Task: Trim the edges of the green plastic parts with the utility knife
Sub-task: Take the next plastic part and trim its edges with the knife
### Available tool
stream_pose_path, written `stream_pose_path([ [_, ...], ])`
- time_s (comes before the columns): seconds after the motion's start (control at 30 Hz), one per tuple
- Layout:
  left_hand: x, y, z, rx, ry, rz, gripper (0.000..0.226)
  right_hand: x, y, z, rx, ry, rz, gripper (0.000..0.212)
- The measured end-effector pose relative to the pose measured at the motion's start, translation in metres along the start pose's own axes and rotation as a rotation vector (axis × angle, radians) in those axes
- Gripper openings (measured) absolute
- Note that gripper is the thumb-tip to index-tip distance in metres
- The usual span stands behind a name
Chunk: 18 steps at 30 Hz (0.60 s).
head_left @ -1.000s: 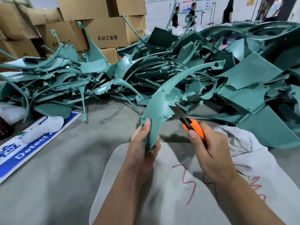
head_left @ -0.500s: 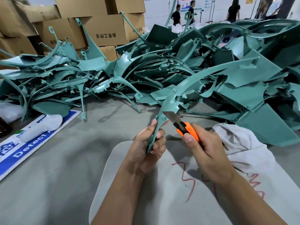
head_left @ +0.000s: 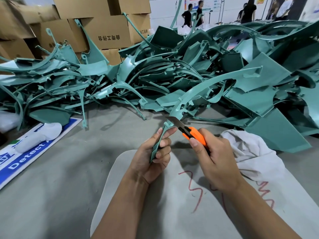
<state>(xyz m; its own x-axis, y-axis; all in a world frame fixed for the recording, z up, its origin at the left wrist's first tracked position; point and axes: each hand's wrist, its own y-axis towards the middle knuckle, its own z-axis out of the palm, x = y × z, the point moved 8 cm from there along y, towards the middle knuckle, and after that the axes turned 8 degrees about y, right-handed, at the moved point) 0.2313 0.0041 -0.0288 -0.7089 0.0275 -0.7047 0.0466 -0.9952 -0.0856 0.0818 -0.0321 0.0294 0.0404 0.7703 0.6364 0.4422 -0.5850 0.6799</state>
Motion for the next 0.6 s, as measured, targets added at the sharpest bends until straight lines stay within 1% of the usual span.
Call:
stream_pose_path([
  [0.13, 0.000, -0.001, 0.003, 0.027, -0.013, 0.007, 0.063, 0.001, 0.000, -0.001, -0.011, -0.011, -0.013, 0.035],
  [0.23, 0.001, 0.000, 0.002, 0.016, -0.077, -0.008, 0.059, 0.002, 0.000, 0.000, -0.009, -0.011, -0.013, 0.035],
  [0.3, 0.003, -0.002, 0.003, 0.029, -0.132, -0.036, 0.051, 0.003, -0.001, 0.001, -0.012, -0.015, -0.011, 0.033],
  [0.37, 0.003, -0.004, 0.005, 0.042, -0.156, -0.052, 0.045, 0.000, 0.001, -0.004, -0.056, -0.002, 0.006, 0.030],
  [0.47, 0.003, -0.006, 0.005, 0.010, -0.132, -0.054, 0.049, -0.001, 0.003, -0.017, -0.141, -0.093, 0.001, 0.031],
  [0.6, 0.002, -0.006, 0.002, -0.022, -0.122, -0.048, 0.050, 0.002, 0.001, -0.016, -0.149, -0.127, -0.022, 0.032],
])
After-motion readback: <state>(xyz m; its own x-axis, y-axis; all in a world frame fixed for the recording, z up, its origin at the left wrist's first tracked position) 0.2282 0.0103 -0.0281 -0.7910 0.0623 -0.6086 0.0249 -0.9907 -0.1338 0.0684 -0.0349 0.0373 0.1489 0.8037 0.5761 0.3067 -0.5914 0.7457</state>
